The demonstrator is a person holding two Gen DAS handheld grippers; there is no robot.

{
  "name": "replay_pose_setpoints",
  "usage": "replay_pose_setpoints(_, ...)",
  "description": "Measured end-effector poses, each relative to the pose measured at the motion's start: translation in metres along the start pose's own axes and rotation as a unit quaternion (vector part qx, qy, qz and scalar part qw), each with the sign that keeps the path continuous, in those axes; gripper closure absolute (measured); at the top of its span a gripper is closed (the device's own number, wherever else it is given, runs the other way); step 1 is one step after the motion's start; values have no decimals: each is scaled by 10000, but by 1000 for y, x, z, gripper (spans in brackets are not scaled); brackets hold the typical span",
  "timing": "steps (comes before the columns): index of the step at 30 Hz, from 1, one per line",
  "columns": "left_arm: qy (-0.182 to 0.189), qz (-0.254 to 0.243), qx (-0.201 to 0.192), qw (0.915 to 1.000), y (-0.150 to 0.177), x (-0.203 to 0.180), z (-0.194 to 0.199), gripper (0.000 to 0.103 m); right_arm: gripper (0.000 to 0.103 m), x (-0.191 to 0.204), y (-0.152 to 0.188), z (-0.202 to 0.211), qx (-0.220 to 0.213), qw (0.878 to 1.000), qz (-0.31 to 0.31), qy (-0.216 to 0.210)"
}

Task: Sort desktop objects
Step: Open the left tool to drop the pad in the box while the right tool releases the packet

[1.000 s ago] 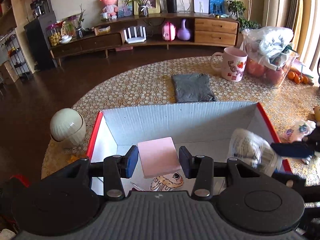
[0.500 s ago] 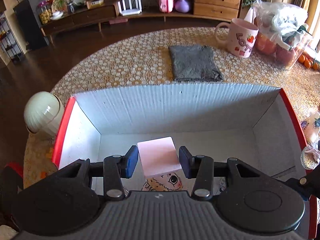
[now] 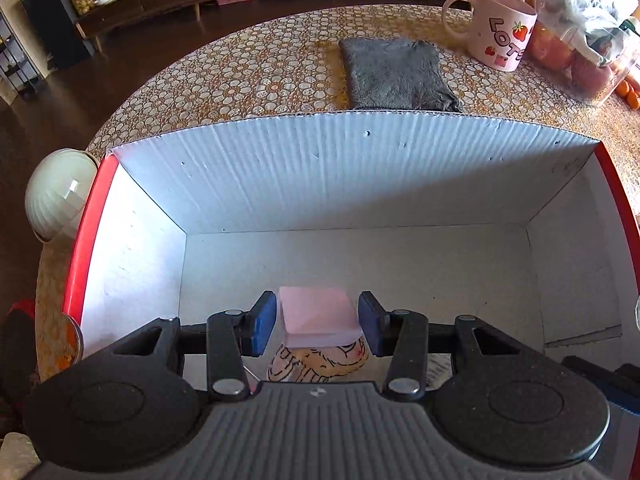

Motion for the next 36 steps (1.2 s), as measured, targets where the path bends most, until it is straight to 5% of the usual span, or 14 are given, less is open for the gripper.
replay_pose_setpoints(4,-11,40,4,10000,0,-1,2,56,57,-1,0,6,-31,10000,-44,-40)
replay_pose_setpoints(8,19,94,-132,9999,-1,-1,11,41,54,-1,0,13,-71,9999,-58,-88)
replay_pose_setpoints(11,-10,99,-191,9998,-2,-1,19,40,39,0,1,19,-131,9999,-68,-80)
replay_pose_setpoints(18,-75,199,-292,9993,2,1,38,37,36,-1,1,37,-309,9995,-62,-86)
replay_pose_setpoints(36,-156,264,-659,9974,29,-9,87,29,7,-7,20,99,-931,9950,-214,-305)
Point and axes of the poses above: each gripper's, at about its wrist camera, not at the fingertips, and z roughly against the way its jaws point, x to its left, y to its underside, the point moved 5 cm from there along -z, roughly the way its jaws point, and after that the axes turned 14 degrees about -y, right-handed, at the moved point
